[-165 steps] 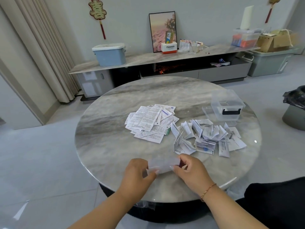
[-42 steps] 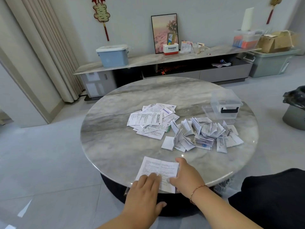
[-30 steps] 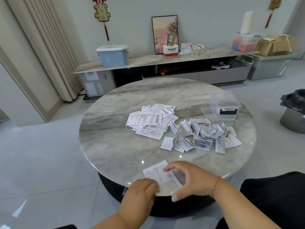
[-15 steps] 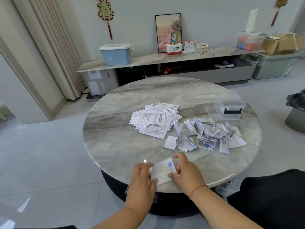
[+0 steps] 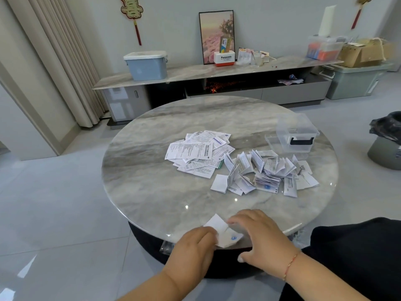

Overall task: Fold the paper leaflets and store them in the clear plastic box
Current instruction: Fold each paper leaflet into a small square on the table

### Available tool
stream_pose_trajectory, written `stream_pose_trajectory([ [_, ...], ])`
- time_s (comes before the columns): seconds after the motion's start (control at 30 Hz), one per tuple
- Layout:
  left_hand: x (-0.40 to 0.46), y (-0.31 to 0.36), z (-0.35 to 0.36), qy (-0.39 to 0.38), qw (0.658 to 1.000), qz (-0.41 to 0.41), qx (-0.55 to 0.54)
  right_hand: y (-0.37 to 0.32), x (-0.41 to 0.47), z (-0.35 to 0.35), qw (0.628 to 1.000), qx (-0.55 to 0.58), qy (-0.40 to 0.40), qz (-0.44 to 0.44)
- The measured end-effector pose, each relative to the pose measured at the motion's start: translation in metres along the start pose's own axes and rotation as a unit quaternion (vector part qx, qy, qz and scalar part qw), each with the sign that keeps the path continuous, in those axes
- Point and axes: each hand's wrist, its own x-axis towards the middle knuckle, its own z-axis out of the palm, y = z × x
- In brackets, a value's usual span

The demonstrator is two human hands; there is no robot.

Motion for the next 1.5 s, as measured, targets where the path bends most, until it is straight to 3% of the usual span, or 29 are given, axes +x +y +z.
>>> stream_pose_trajectory([
  [0.13,-0.006,-0.004,-0.004,0.010,0.991,-0.112,-0.076,0.011,0.018,0.017,0.994,0.091,0.002,-0.054],
  [0.37,0.002,0.003,0.001,0.074,0.967,-0.225,-0.092,0.005,0.042,0.039,0.987,0.123,0.094,0.032],
  [0.5,0.003,-0.001,0.002,0.067,0.982,-0.163,-0.068,0.003,0.046,0.042,0.984,0.116,0.121,0.053],
  [0.67,-0.006,-0.019,-0.002,0.006,0.996,0.069,0.059,0.006,0.042,0.043,0.988,0.100,0.120,0.000],
  [0.8,0.001,-0.024,-0.007,0.038,0.989,0.119,0.078,0.005,0.036,0.048,0.985,0.117,0.111,-0.056],
  [1.1,0.040,0.001,-0.026,0.068,0.987,-0.139,-0.053,-0.004,0.041,0.029,0.959,0.105,0.247,-0.094],
  [1.23,0.059,0.002,-0.031,0.051,0.959,-0.260,-0.099,0.005,0.049,0.024,0.954,0.108,0.277,-0.029],
  [1.33,0.076,0.000,-0.033,0.063,0.906,-0.379,-0.178,0.013,0.054,0.021,0.946,0.156,0.280,0.041],
  [1.5,0.109,-0.016,-0.023,0.070,0.764,-0.550,-0.332,0.019,0.060,0.015,0.912,0.324,0.192,0.162],
])
